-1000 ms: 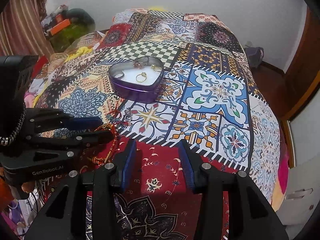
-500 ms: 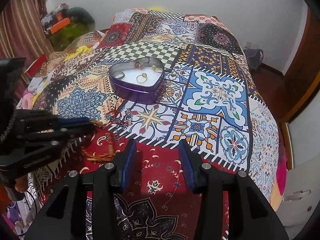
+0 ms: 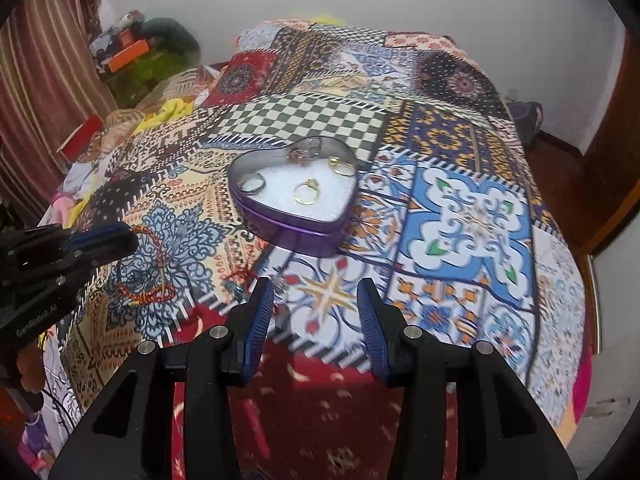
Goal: Organize jewelry
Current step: 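Carry the gold beaded bracelet with the left tool over the heart tin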
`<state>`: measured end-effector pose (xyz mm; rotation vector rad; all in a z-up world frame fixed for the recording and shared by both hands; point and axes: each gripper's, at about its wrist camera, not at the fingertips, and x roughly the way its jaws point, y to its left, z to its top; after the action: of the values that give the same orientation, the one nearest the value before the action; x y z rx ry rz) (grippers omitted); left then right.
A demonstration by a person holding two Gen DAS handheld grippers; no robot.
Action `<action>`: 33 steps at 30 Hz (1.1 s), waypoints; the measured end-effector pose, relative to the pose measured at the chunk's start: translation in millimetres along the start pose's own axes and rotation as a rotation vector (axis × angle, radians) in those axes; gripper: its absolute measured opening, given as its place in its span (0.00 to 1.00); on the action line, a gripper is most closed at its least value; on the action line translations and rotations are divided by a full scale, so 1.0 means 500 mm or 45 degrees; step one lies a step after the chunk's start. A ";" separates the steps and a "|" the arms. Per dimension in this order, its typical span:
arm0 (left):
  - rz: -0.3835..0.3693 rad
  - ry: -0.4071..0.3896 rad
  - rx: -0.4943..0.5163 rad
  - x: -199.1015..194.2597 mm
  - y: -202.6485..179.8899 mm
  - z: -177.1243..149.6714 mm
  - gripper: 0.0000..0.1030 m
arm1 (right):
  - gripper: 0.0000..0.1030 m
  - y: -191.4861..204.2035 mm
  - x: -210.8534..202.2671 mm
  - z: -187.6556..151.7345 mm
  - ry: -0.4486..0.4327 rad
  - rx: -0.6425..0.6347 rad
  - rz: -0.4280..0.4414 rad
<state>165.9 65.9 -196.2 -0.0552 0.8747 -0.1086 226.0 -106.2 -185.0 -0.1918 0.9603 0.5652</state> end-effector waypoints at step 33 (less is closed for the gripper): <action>0.014 -0.130 0.038 -0.074 -0.039 0.036 0.09 | 0.09 -0.005 -0.077 0.009 -0.085 -0.009 0.015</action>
<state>154.6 50.9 -154.6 -0.0276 0.7710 -0.1080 213.6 -120.9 -151.3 -0.1728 0.8949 0.5829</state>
